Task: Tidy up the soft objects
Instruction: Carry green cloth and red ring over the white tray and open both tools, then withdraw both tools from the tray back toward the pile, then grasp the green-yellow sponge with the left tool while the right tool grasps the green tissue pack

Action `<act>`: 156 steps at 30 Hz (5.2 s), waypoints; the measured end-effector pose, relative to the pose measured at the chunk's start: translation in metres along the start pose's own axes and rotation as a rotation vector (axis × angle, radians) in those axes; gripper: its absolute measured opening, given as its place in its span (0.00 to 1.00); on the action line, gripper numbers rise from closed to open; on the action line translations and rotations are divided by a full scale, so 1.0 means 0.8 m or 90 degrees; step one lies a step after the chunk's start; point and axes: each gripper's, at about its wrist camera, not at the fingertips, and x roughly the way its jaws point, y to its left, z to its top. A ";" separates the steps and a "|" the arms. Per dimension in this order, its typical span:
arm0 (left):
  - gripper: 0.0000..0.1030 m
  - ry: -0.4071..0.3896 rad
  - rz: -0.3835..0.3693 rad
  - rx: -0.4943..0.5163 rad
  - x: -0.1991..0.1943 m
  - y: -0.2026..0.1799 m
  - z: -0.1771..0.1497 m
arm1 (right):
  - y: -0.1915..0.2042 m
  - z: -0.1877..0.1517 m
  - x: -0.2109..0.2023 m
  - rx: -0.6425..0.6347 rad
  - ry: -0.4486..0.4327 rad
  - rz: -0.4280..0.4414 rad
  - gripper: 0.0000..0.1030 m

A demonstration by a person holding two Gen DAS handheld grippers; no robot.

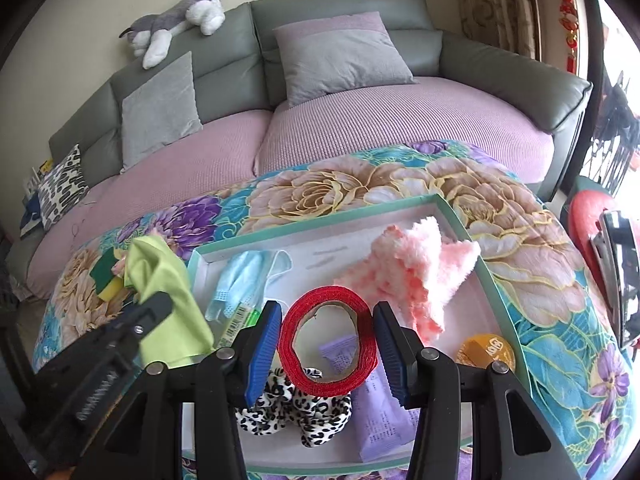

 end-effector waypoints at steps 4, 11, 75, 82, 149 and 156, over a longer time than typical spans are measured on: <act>0.10 0.023 0.006 0.001 0.020 0.000 -0.005 | -0.004 -0.004 0.011 0.002 0.015 -0.002 0.49; 0.10 0.067 0.002 0.008 0.053 -0.007 -0.014 | -0.015 -0.008 0.026 0.010 0.033 -0.021 0.49; 0.92 -0.037 0.327 -0.209 -0.080 0.194 -0.011 | 0.135 -0.015 0.036 -0.132 0.025 0.019 0.85; 0.92 -0.005 0.330 -0.225 -0.074 0.213 -0.011 | 0.174 -0.018 0.047 -0.170 0.029 0.035 0.85; 0.71 0.006 0.229 -0.314 -0.042 0.291 0.090 | 0.253 0.044 0.122 -0.144 0.106 0.145 0.64; 0.71 -0.024 0.195 -0.276 -0.077 0.223 0.069 | 0.205 0.026 0.065 -0.111 0.073 0.112 0.64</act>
